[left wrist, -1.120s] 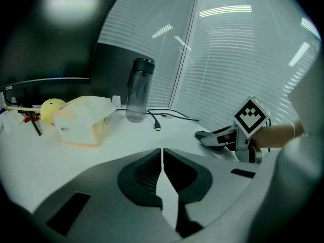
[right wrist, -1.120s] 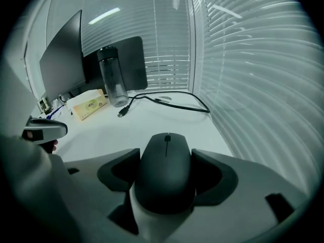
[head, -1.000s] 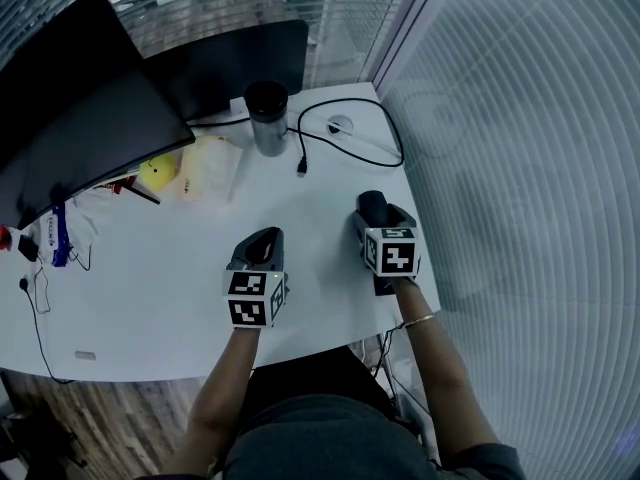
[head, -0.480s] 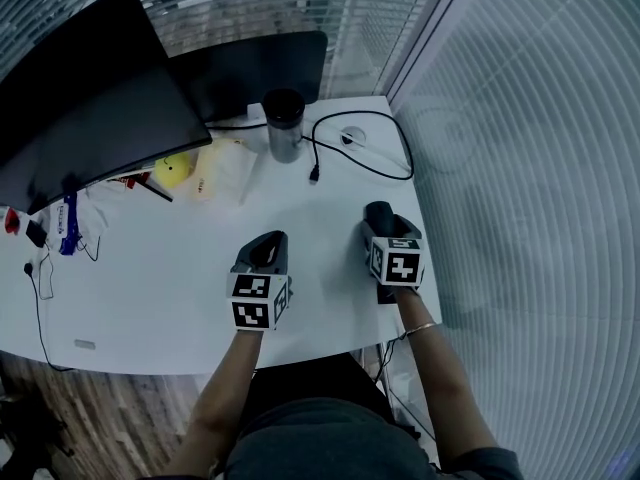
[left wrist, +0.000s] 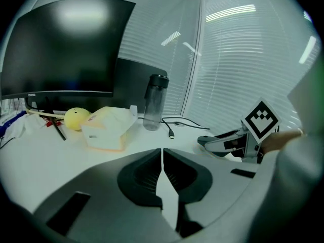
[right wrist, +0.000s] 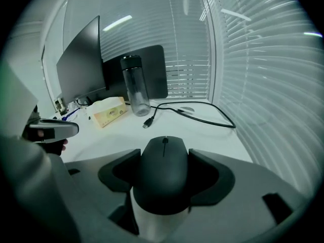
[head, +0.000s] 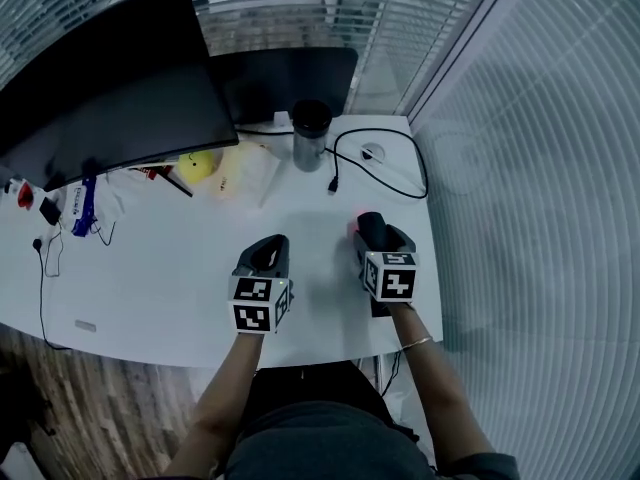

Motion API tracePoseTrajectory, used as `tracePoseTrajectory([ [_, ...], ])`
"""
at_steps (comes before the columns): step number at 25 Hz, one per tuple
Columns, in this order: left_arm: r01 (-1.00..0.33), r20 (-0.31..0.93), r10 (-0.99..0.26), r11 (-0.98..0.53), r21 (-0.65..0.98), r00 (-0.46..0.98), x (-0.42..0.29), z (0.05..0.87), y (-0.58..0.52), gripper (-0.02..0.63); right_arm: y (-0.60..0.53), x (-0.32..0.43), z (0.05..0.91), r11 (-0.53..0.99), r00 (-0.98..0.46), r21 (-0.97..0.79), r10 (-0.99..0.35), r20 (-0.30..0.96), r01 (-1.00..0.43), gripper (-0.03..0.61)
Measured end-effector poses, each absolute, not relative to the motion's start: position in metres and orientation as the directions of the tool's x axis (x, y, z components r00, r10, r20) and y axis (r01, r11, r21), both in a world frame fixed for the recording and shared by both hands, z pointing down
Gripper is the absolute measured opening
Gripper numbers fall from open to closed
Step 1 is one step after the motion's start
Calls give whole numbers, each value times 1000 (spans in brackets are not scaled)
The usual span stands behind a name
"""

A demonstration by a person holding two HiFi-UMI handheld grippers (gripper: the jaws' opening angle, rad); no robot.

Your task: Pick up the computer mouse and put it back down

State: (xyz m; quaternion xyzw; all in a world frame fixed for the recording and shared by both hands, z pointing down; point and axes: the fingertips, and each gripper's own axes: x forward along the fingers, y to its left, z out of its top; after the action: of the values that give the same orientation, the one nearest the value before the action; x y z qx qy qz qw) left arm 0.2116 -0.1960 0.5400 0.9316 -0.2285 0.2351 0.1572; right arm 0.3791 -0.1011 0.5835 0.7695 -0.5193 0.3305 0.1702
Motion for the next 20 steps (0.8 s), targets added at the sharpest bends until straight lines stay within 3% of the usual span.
tracePoseTrajectory([
  [20, -725, 485, -583, -667, 172, 651, 117, 533, -226, 31, -186, 274, 562, -54, -31, -114, -771, 636, -992, 298],
])
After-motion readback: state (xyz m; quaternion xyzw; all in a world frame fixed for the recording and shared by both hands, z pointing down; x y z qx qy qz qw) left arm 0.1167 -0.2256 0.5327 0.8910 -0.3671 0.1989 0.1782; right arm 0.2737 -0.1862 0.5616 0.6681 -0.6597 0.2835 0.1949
